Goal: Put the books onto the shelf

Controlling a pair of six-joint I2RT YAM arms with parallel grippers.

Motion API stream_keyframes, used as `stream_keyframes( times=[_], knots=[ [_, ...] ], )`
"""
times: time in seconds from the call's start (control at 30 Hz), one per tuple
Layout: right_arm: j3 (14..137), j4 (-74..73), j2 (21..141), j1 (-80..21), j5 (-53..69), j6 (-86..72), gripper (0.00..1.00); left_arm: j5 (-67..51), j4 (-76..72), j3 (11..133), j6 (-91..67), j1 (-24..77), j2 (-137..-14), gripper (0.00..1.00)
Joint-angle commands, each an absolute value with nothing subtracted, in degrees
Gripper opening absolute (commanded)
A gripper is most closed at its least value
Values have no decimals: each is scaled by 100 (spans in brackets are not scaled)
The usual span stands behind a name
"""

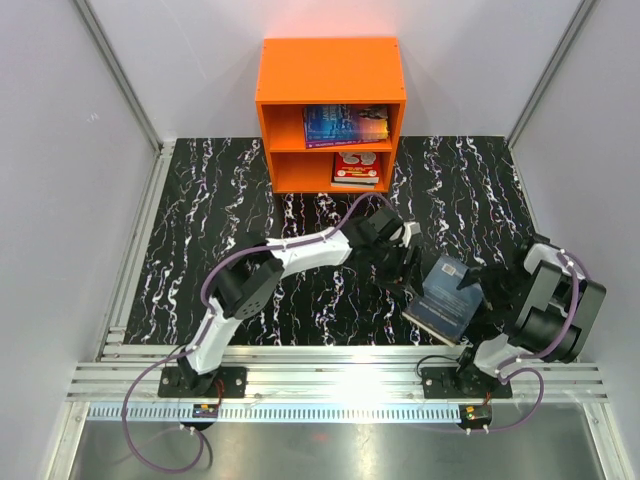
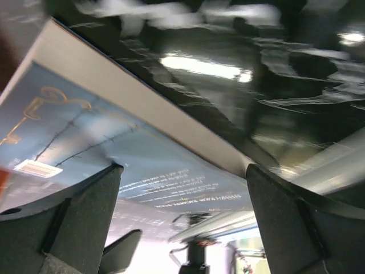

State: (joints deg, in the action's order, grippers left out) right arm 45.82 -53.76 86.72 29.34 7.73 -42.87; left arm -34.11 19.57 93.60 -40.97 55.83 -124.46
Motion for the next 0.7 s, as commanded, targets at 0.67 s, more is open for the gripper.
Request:
stream_keyframes(
  times=[0.67],
  knots=[
    [3506, -3138, 9236, 2566, 2725, -4026, 100, -4285, 2045, 10971, -4604, 5650, -14414, 72]
  ],
)
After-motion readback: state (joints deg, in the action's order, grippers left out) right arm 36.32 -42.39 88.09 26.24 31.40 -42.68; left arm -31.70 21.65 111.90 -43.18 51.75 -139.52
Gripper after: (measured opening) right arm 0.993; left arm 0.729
